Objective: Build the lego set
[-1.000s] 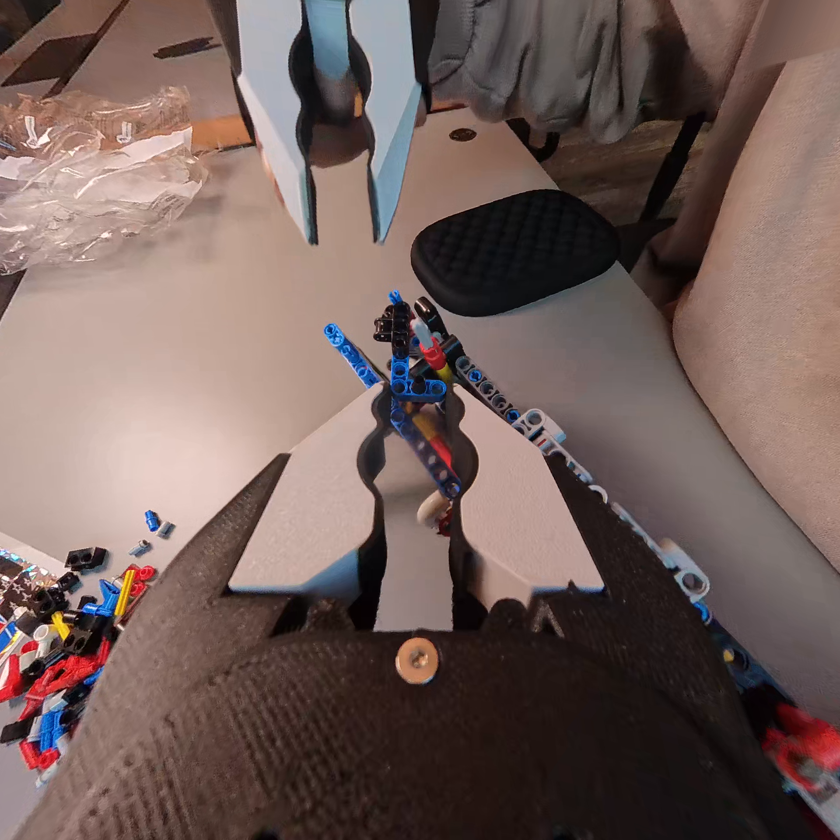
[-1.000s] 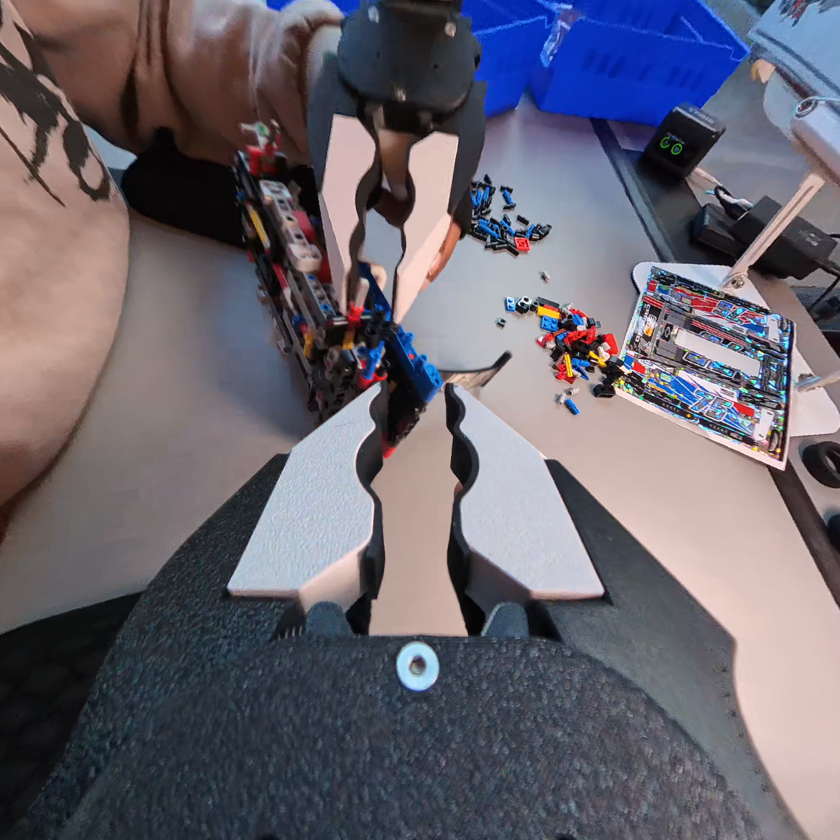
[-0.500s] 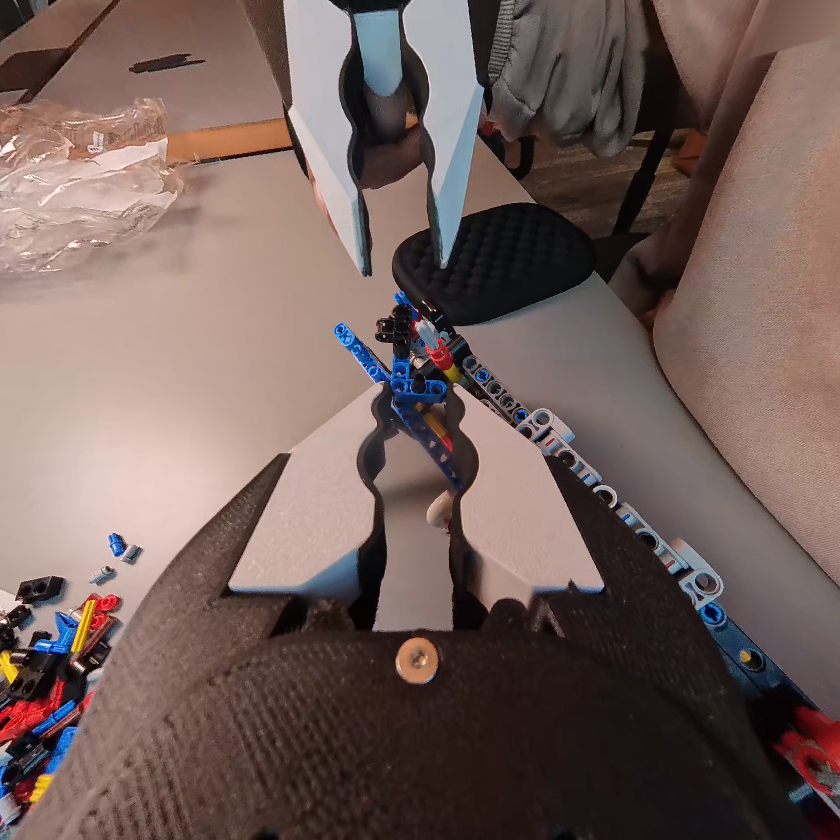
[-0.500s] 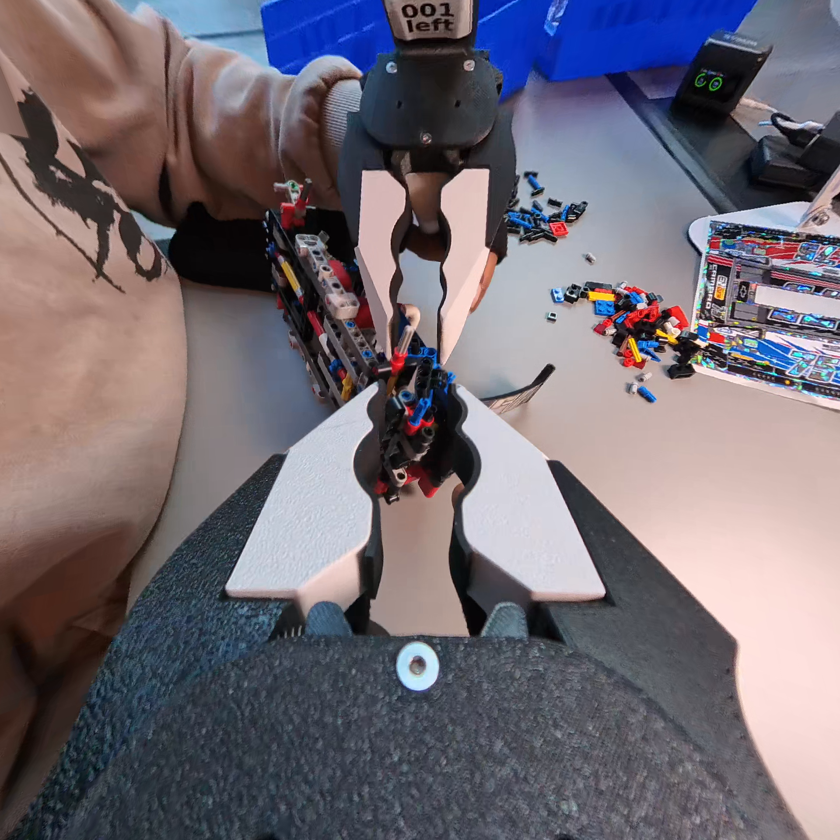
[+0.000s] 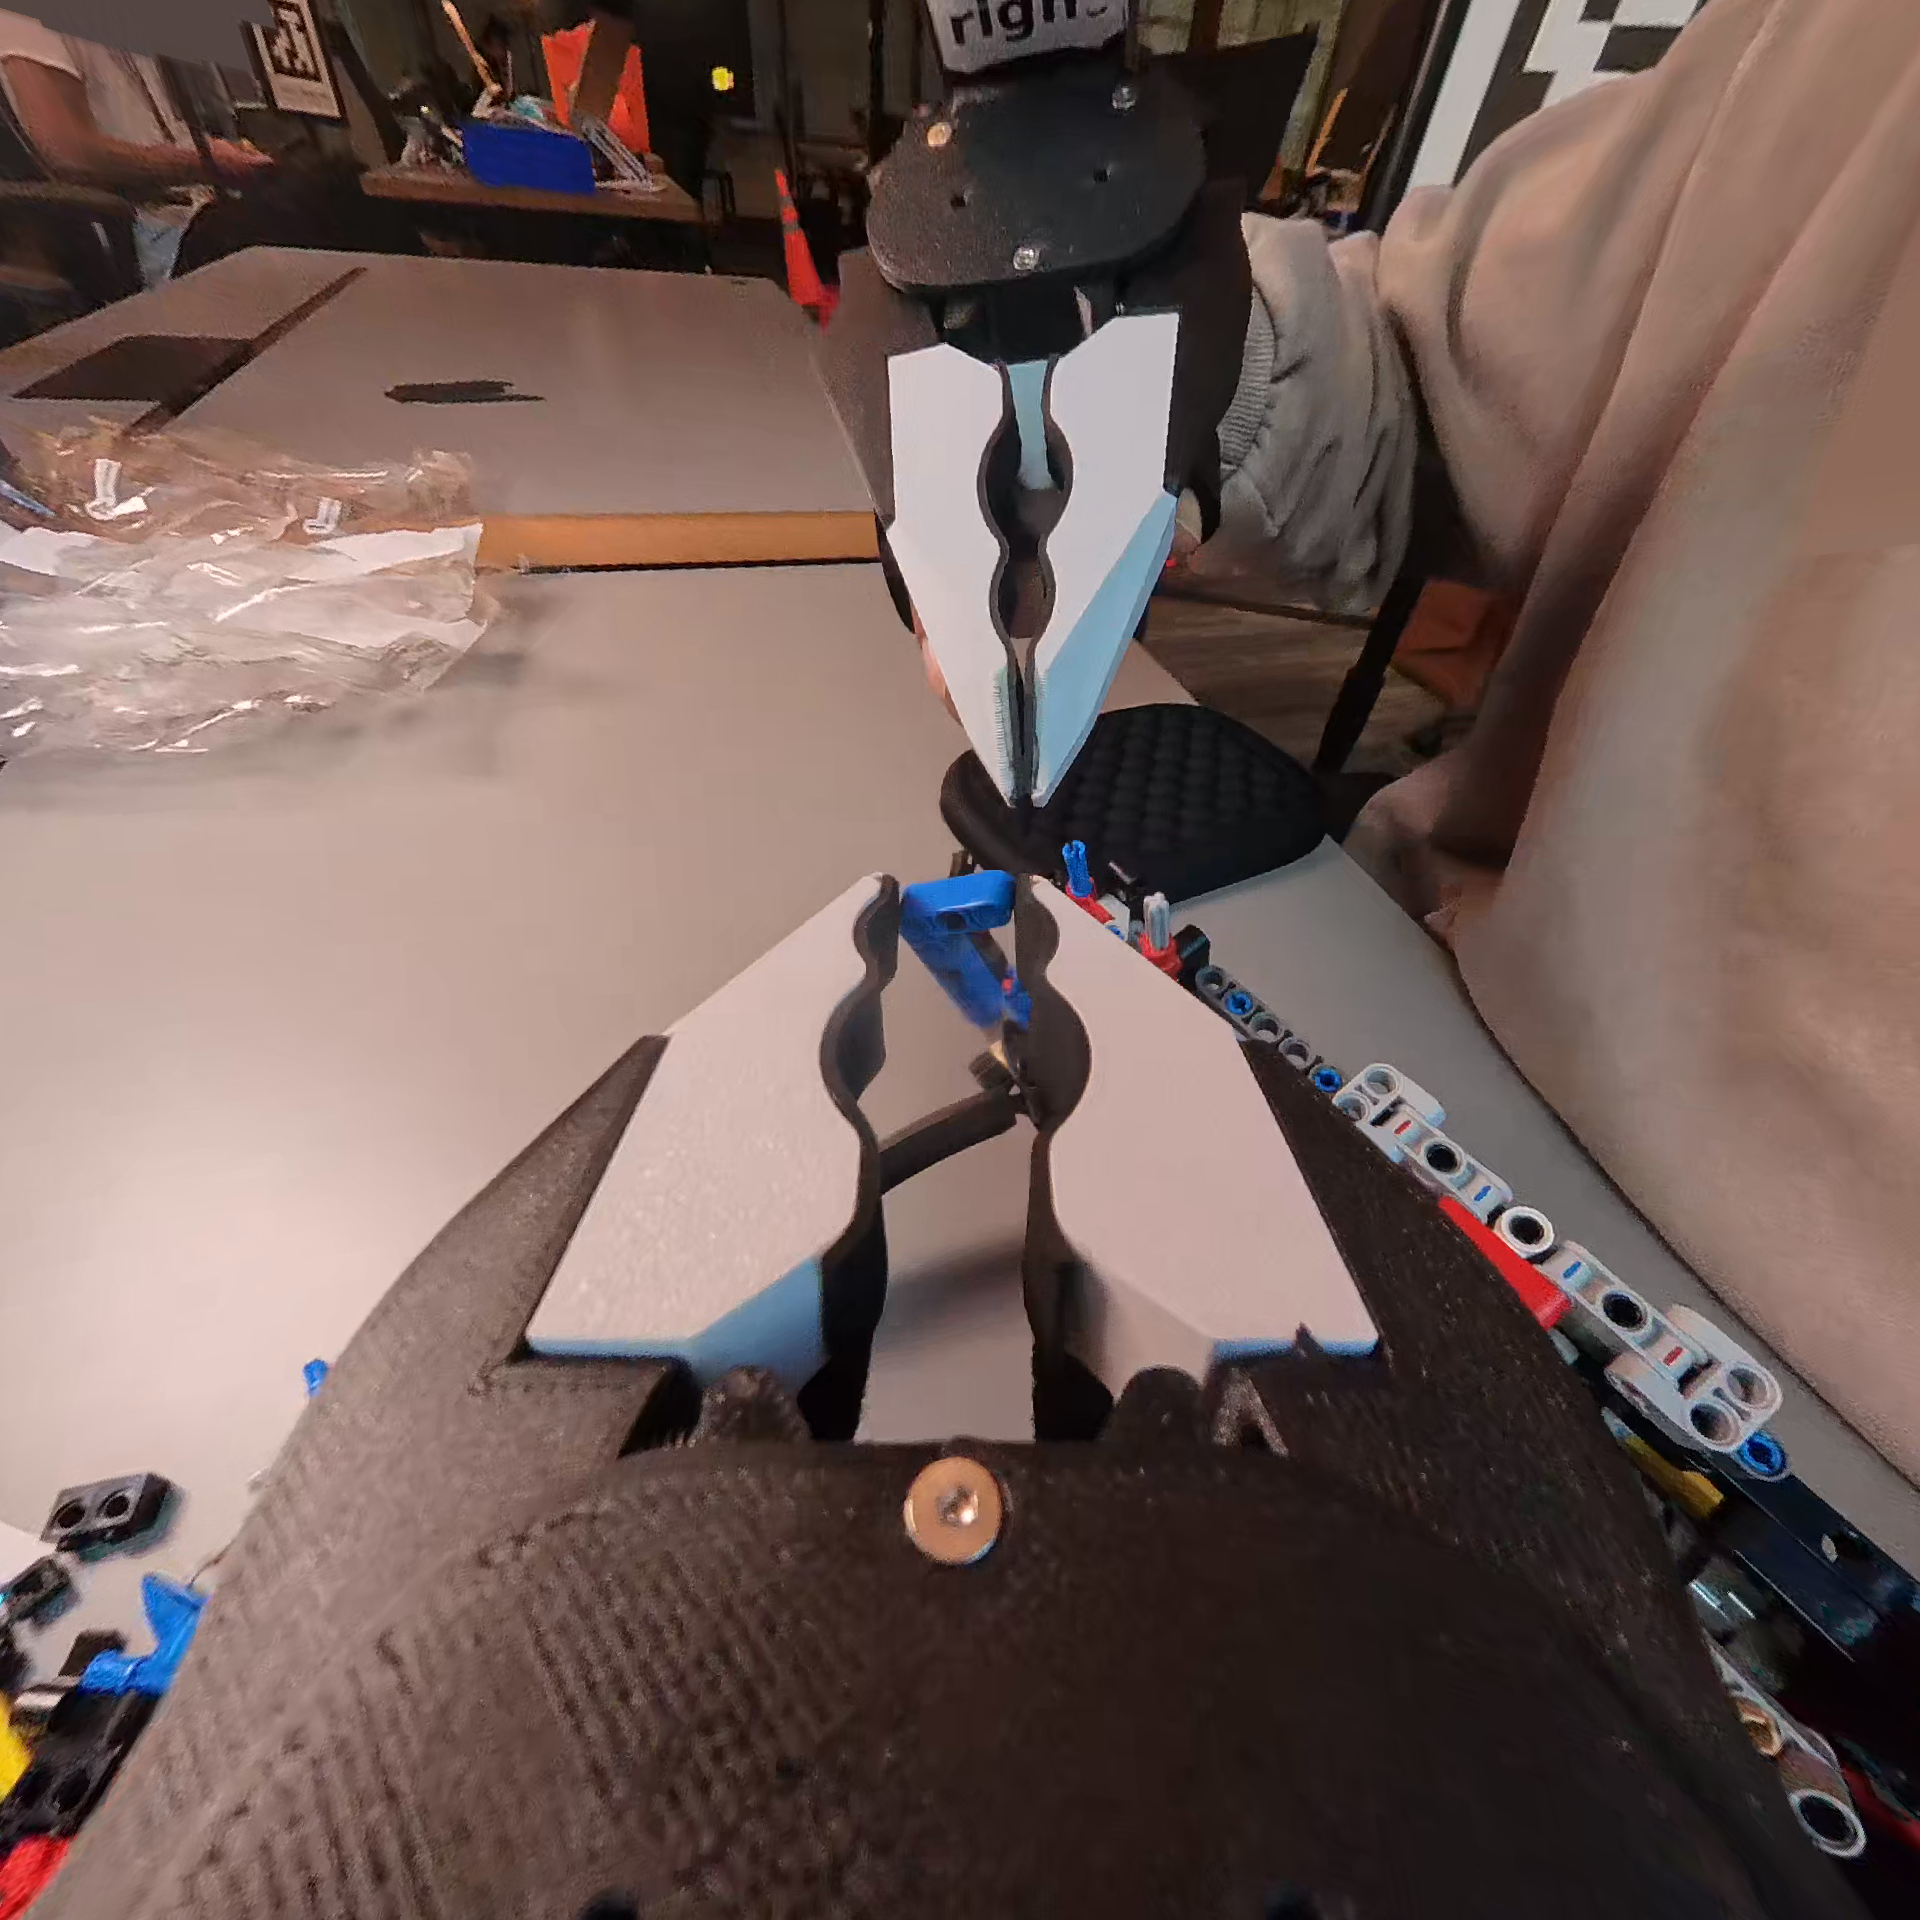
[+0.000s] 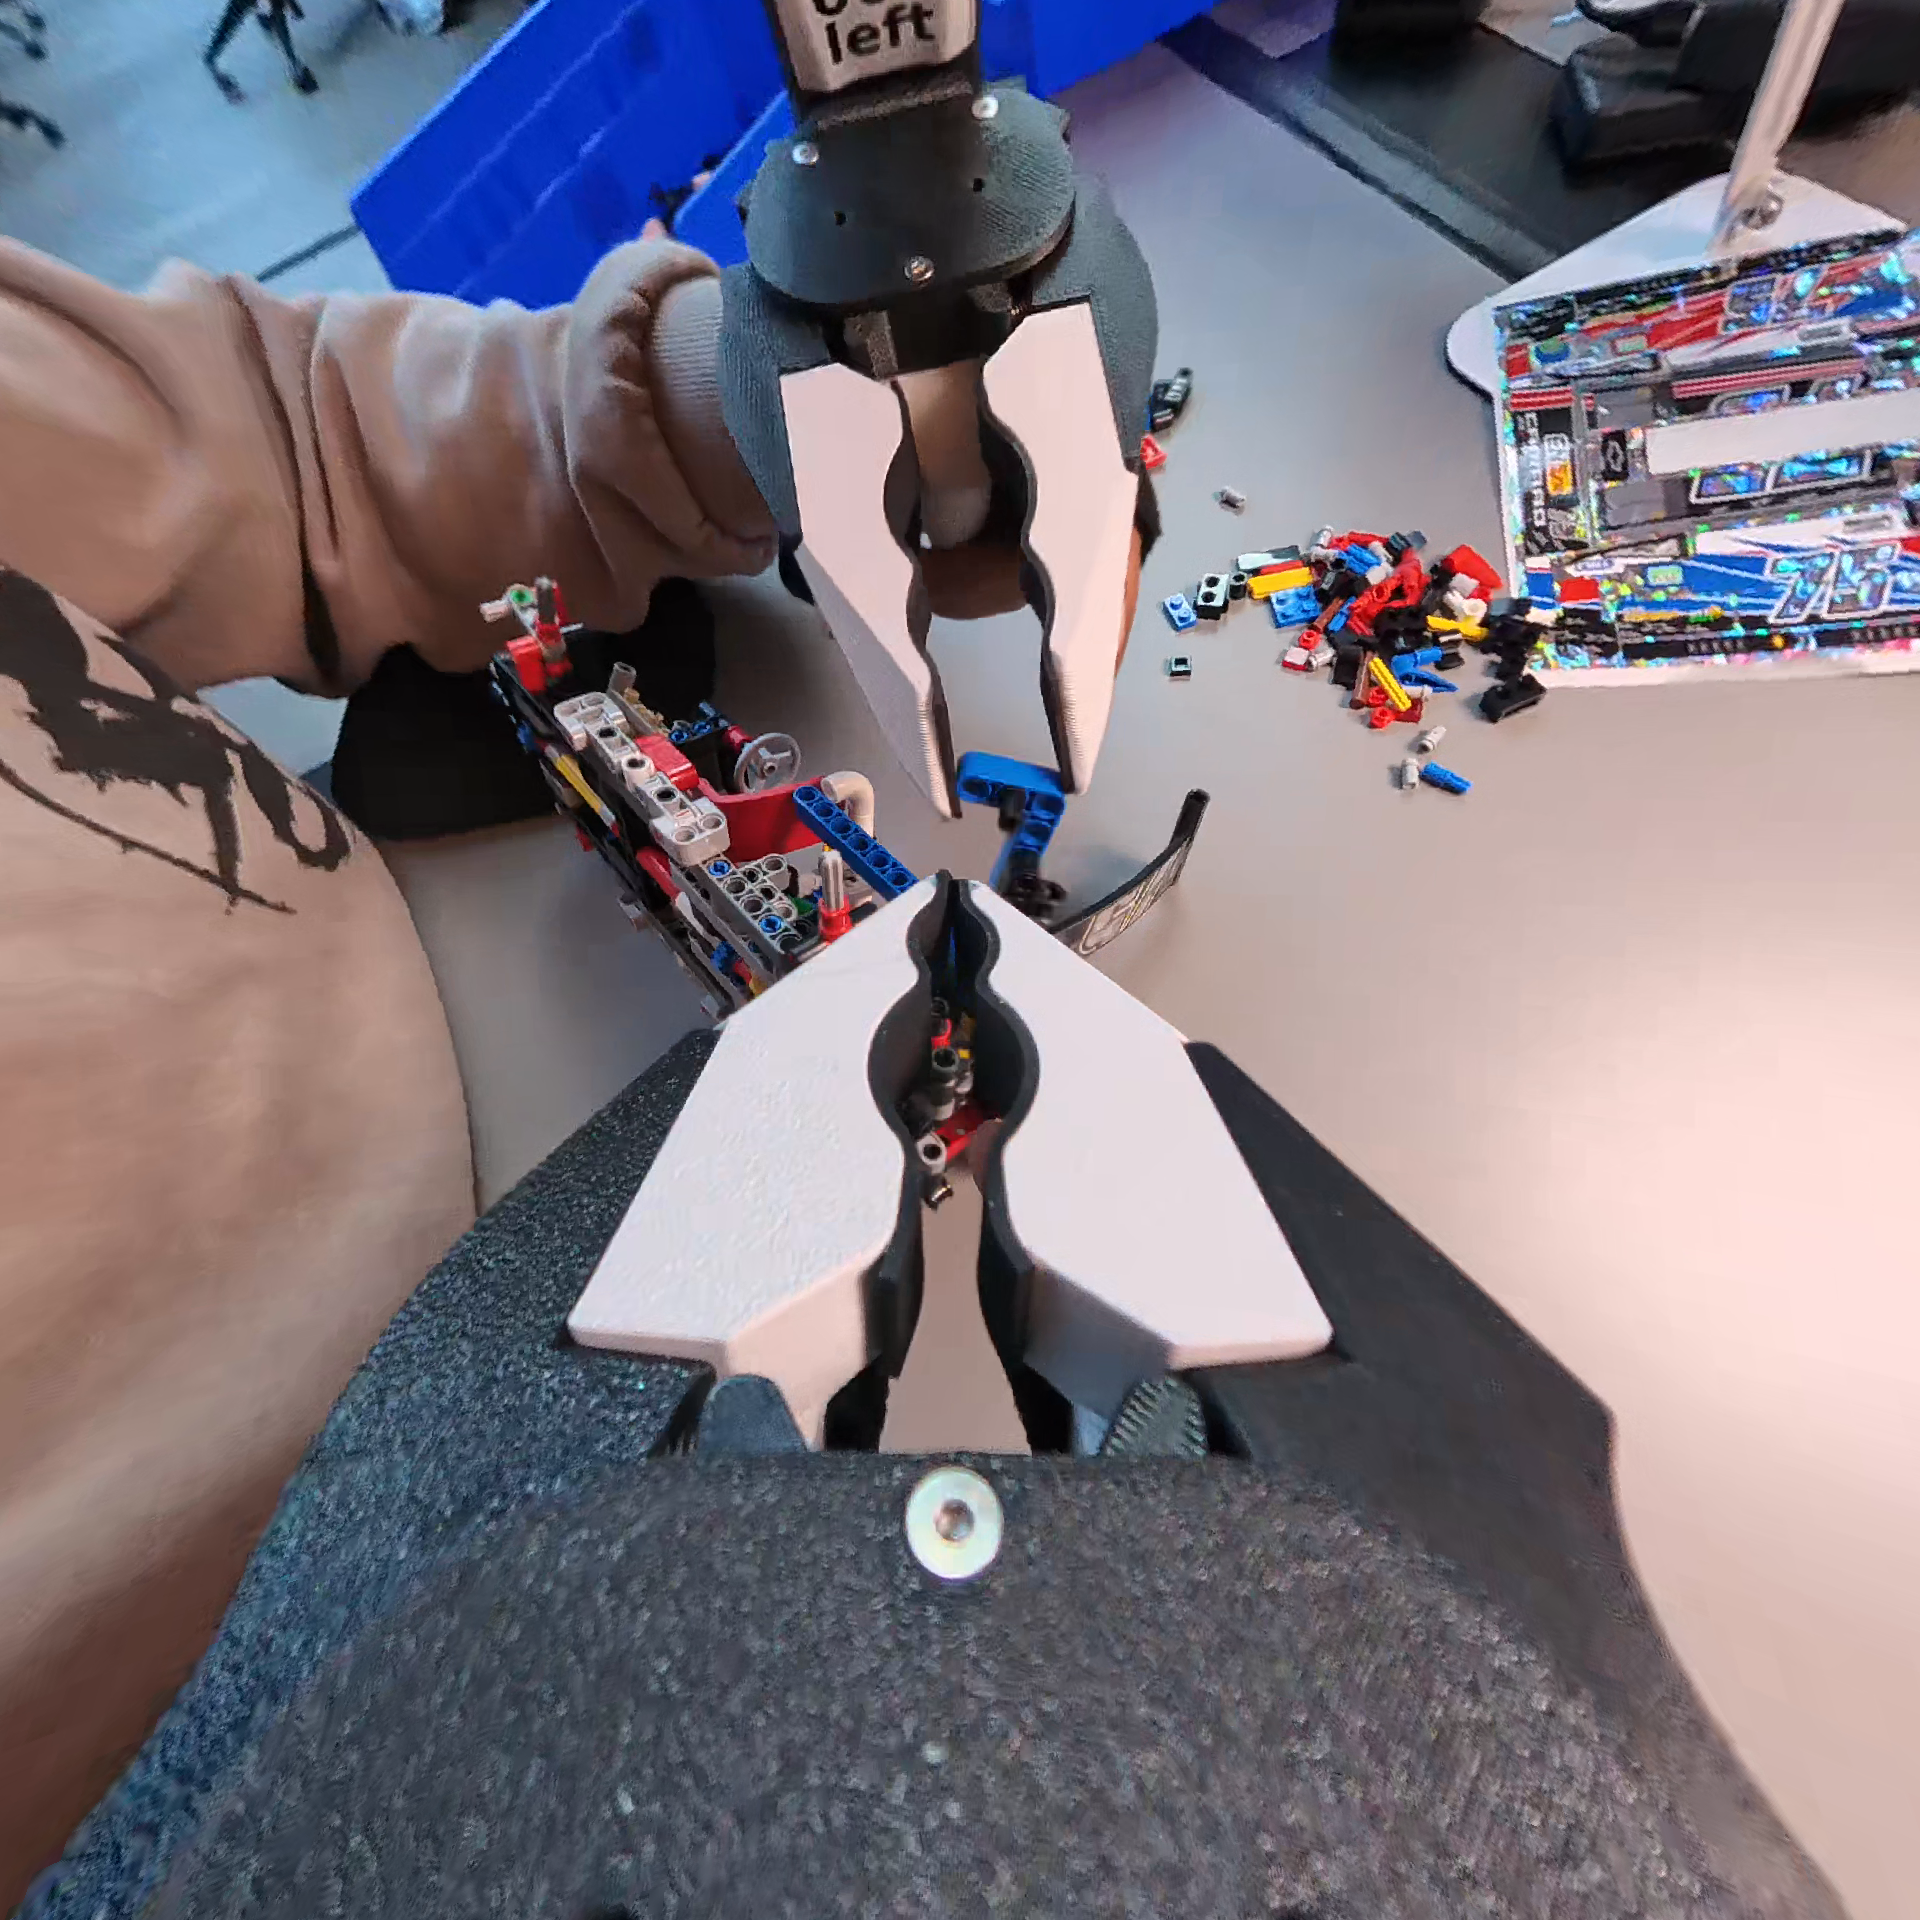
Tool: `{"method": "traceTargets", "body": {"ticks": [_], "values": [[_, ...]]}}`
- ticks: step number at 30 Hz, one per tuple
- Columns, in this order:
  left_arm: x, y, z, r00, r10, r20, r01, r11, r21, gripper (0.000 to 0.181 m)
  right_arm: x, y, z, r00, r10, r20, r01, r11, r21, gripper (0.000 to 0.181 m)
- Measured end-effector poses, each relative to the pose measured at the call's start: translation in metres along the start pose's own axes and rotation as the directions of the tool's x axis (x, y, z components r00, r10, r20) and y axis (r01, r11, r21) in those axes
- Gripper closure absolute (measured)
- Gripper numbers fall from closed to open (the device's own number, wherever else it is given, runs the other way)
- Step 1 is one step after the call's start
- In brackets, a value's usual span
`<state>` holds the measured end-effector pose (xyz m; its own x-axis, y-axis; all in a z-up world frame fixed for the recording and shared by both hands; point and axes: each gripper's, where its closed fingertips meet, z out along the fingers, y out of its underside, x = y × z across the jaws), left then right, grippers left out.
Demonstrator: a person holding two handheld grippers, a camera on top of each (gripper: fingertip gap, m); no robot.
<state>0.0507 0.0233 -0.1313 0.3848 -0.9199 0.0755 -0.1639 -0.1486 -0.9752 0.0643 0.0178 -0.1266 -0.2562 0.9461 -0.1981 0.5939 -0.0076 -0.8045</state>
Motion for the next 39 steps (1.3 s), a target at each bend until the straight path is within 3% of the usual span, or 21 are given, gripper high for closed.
{"method": "traceTargets", "body": {"ticks": [7,10,15,18,21,26,30,33,37,39], "values": [[-0.006,0.002,0.006,0.999,-0.022,-0.035,0.023,0.999,0.030,0.172,0.011,0.011,-0.009,0.996,0.024,-0.084,-0.020,0.999,0.042,0.181],[-0.007,-0.003,0.005,0.999,-0.040,-0.036,0.043,0.996,0.073,0.174,0.013,0.013,-0.002,0.998,0.054,-0.032,-0.052,0.997,0.061,0.165],[-0.008,-0.016,0.004,0.999,-0.036,-0.005,0.037,0.988,0.147,0.176,0.012,0.010,0.012,0.982,0.154,0.112,-0.164,0.983,0.088,0.157],[-0.012,-0.024,0.004,0.998,-0.011,0.065,-0.002,0.981,0.192,0.176,0.005,-0.002,0.013,0.950,0.221,0.222,-0.250,0.961,0.115,0.165],[-0.014,-0.031,0.001,0.994,-0.013,0.111,-0.014,0.972,0.234,0.176,0.010,-0.006,0.008,0.942,0.249,0.227,-0.280,0.953,0.117,0.181],[-0.013,-0.045,0.001,0.983,0.007,0.186,-0.062,0.954,0.293,0.176,0.011,-0.011,-0.005,0.928,0.283,0.243,-0.318,0.941,0.115,0.181],[-0.021,-0.058,-0.003,0.960,0.005,0.281,-0.103,0.937,0.334,0.177,0.000,-0.016,-0.012,0.898,0.296,0.324,-0.365,0.915,0.174,0.149],[-0.026,-0.063,-0.006,0.926,0.041,0.376,-0.173,0.929,0.326,0.176,-0.011,-0.029,-0.011,0.856,0.342,0.388,-0.461,0.845,0.271,0.140],[-0.023,-0.073,-0.012,0.894,0.072,0.443,-0.247,0.903,0.351,0.176,-0.001,-0.041,-0.011,0.799,0.435,0.416,-0.586,0.719,0.373,0.161],[-0.020,-0.074,-0.015,0.895,0.075,0.440,-0.249,0.902,0.353,0.177,0.000,-0.041,-0.012,0.814,0.429,0.391,-0.569,0.725,0.388,0.172]]}}
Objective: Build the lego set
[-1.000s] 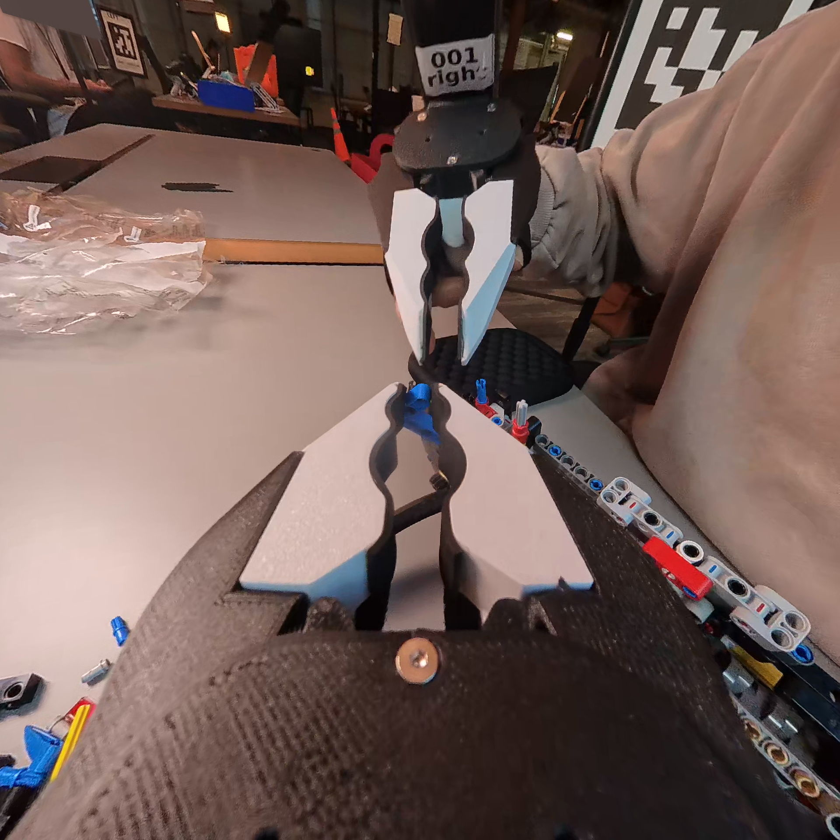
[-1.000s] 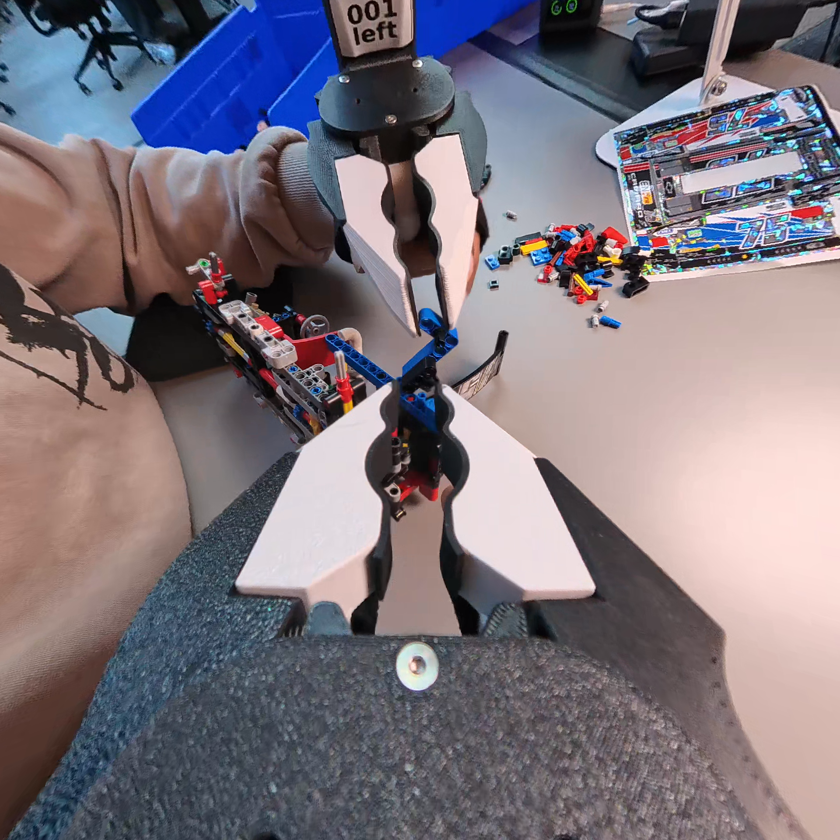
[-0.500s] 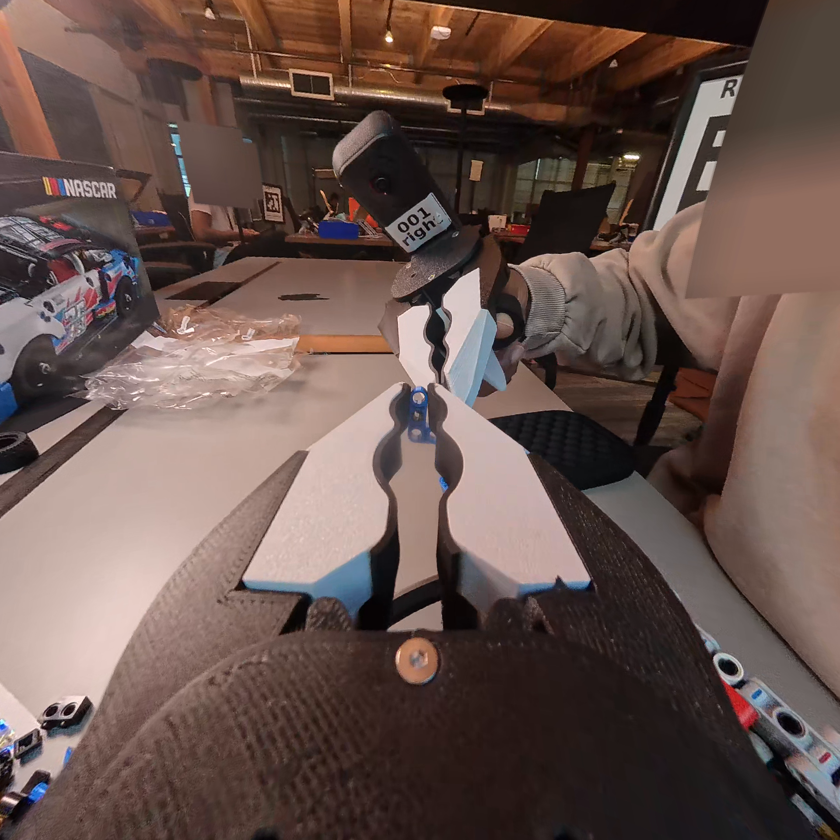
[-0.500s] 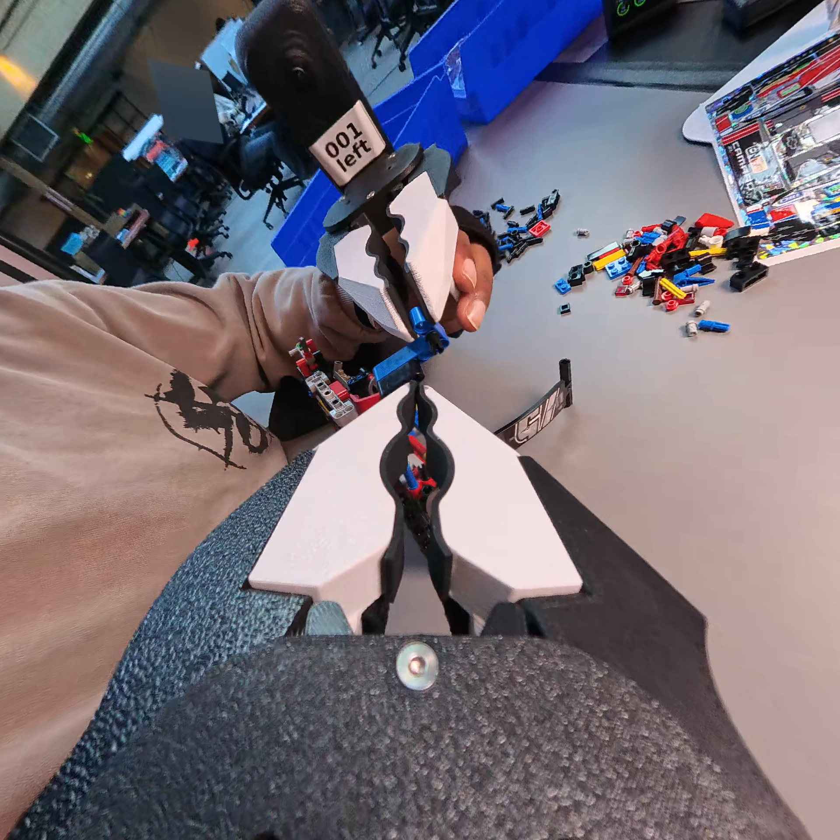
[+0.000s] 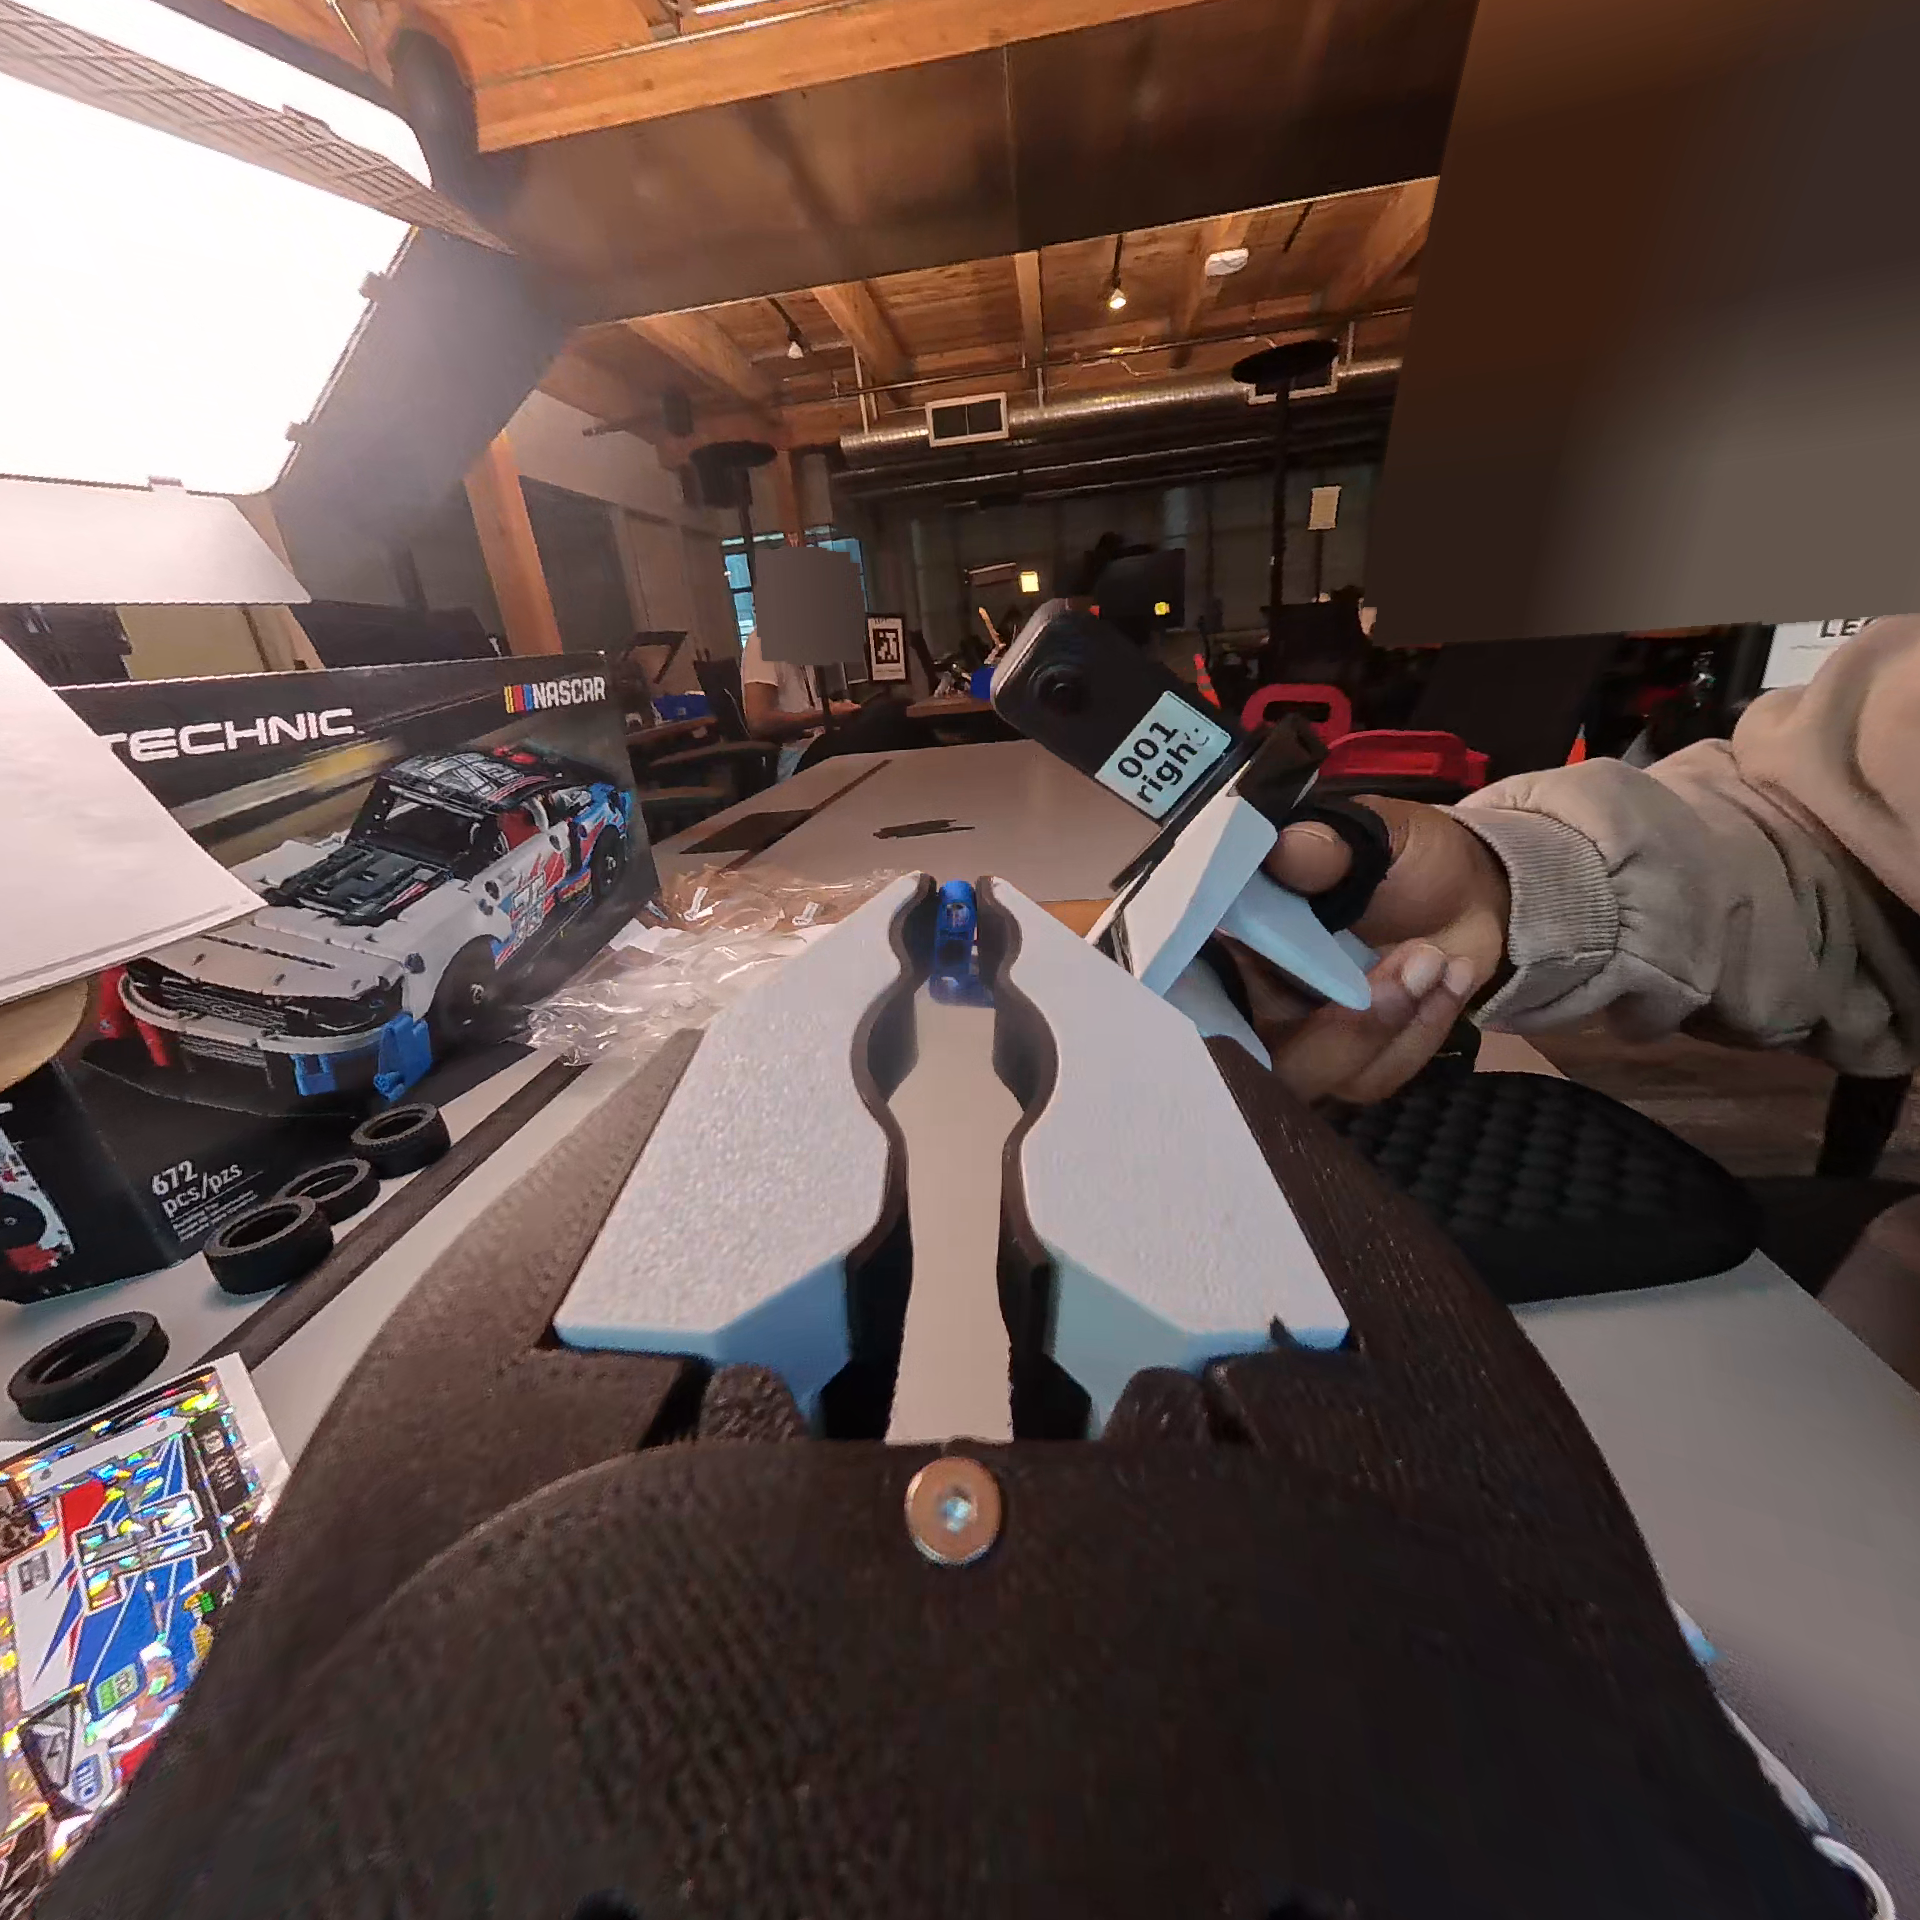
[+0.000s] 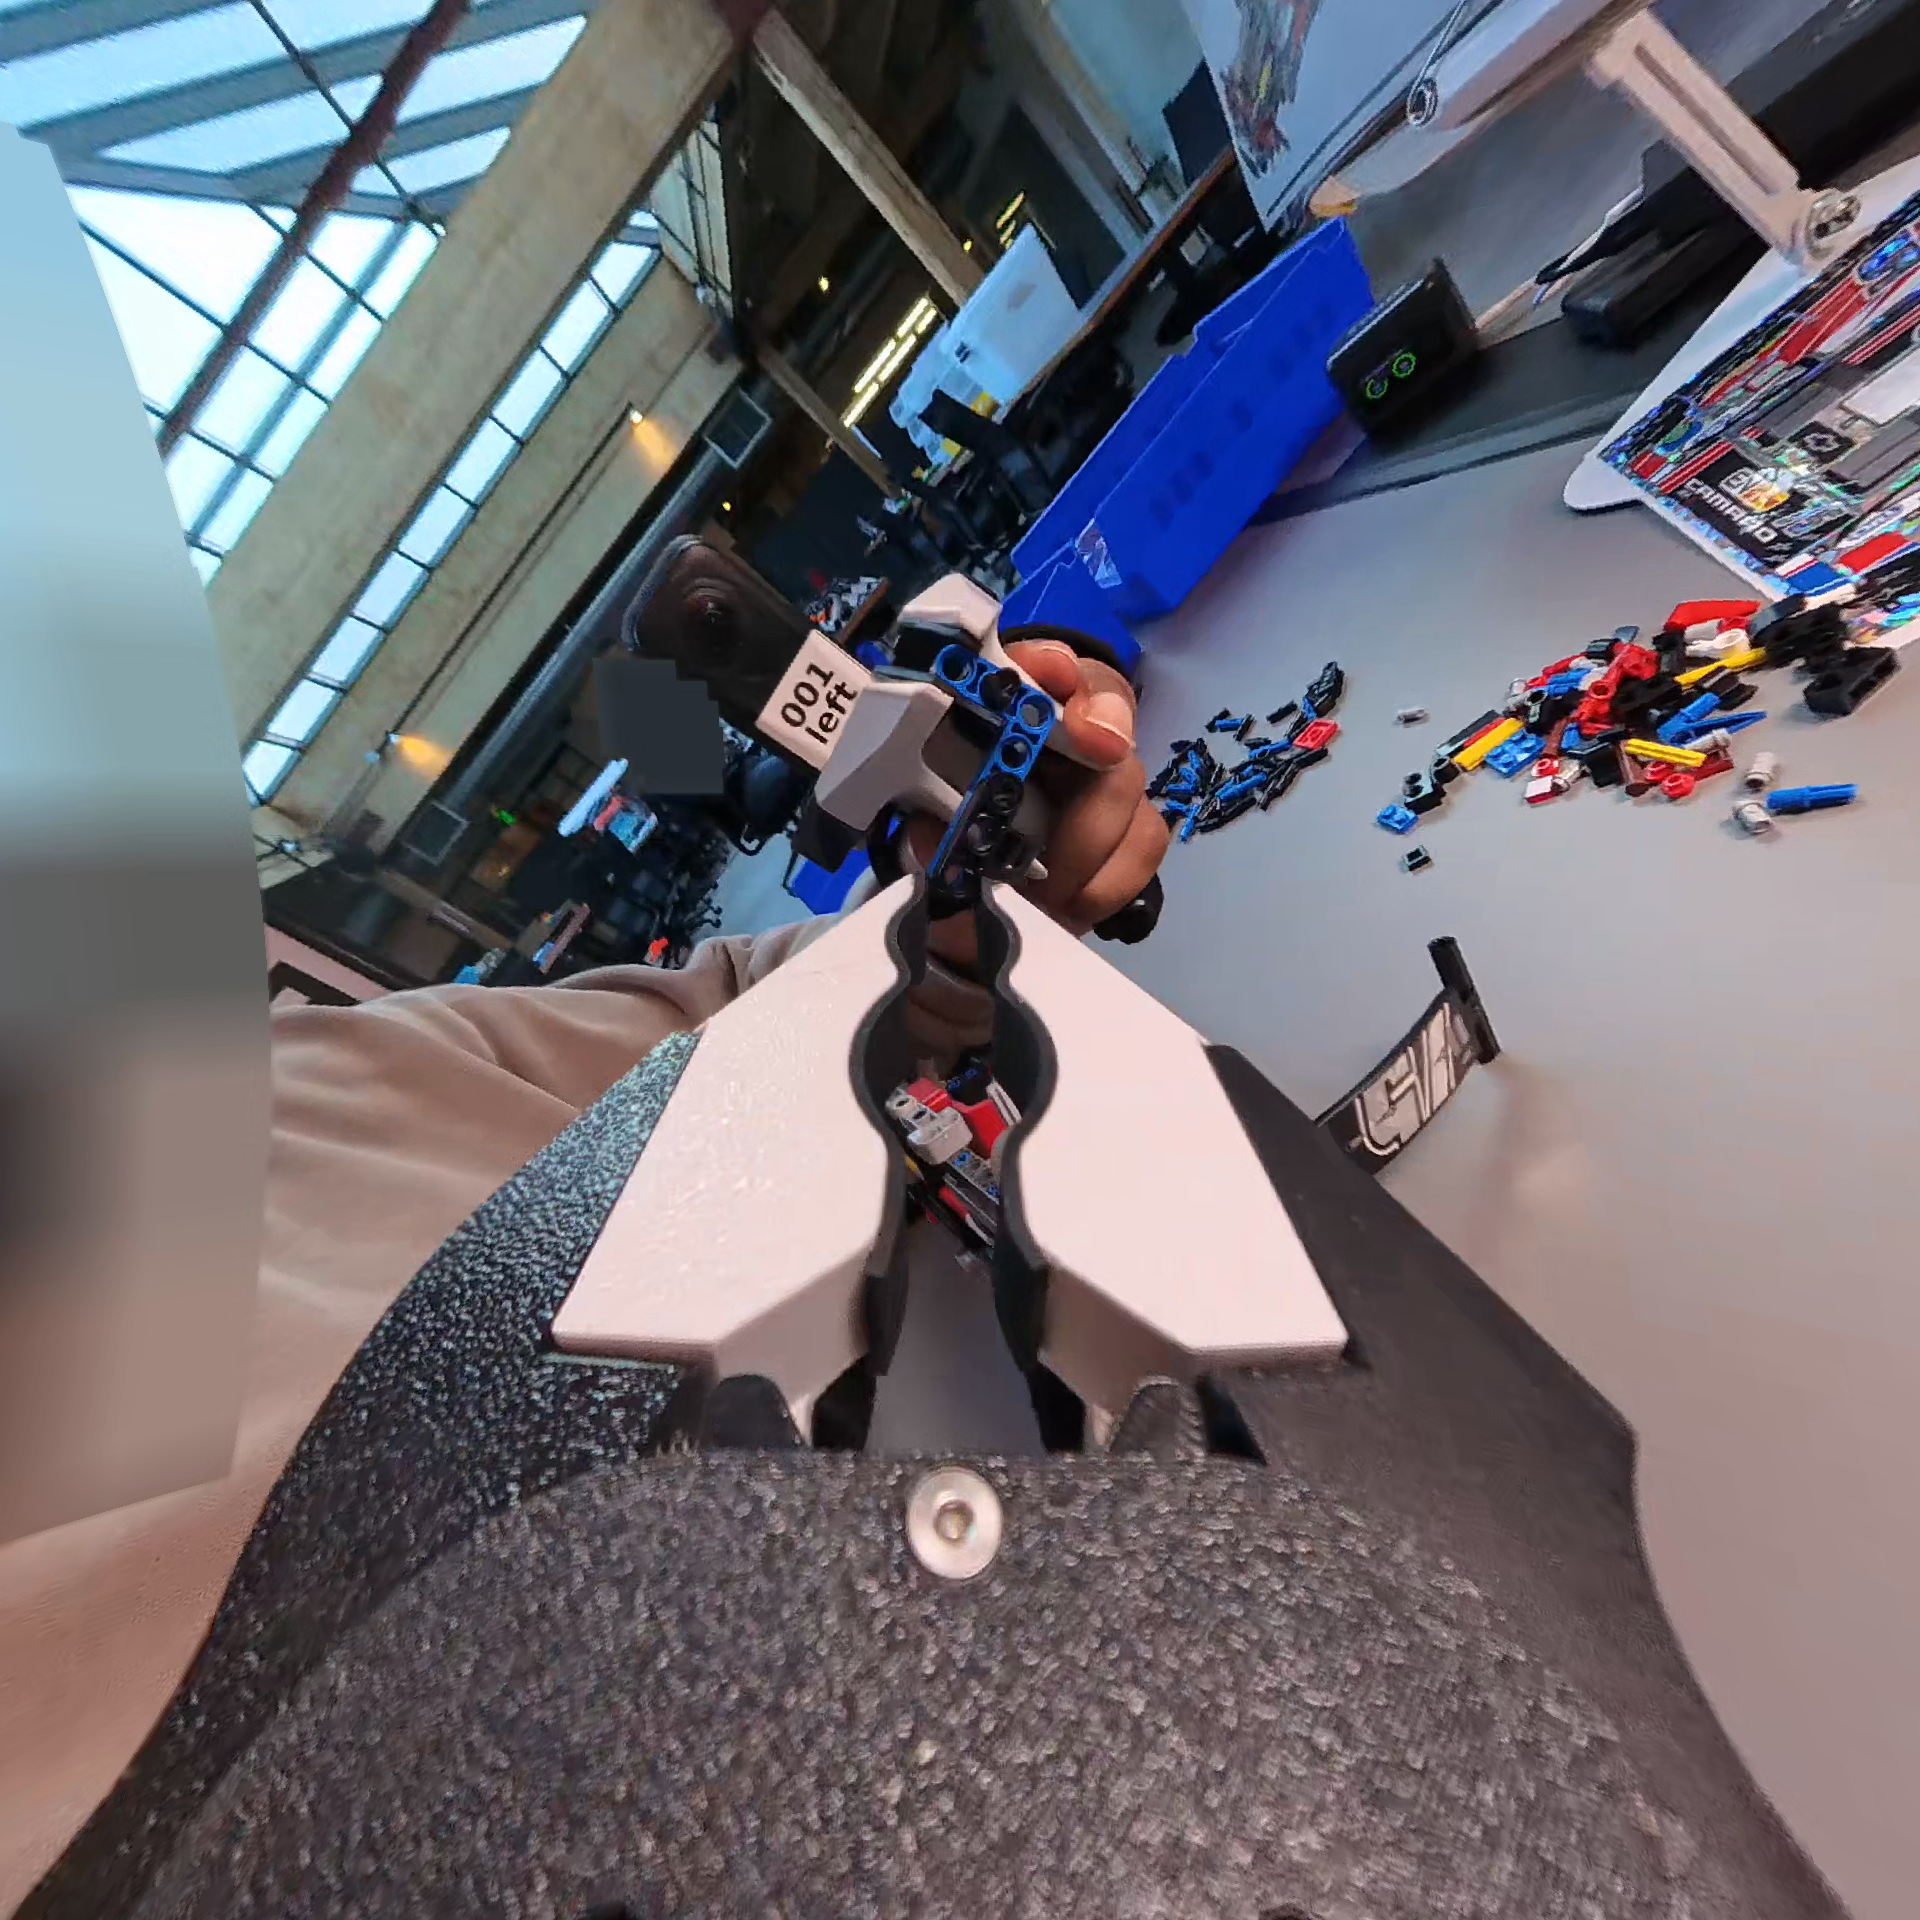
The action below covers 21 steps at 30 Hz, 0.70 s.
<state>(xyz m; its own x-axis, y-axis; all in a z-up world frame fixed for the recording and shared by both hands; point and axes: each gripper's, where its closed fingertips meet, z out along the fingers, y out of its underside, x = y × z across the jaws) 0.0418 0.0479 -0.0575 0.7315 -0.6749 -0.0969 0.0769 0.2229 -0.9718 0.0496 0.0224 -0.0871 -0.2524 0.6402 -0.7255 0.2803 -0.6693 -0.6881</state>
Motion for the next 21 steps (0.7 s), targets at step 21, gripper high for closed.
{"method": "traceTargets", "body": {"ticks": [21], "values": [[0.043,0.063,-0.023,0.990,-0.066,-0.125,-0.008,0.855,-0.518,0.173,0.022,0.055,-0.030,0.756,-0.611,-0.235,0.370,0.694,-0.618,0.181]]}}
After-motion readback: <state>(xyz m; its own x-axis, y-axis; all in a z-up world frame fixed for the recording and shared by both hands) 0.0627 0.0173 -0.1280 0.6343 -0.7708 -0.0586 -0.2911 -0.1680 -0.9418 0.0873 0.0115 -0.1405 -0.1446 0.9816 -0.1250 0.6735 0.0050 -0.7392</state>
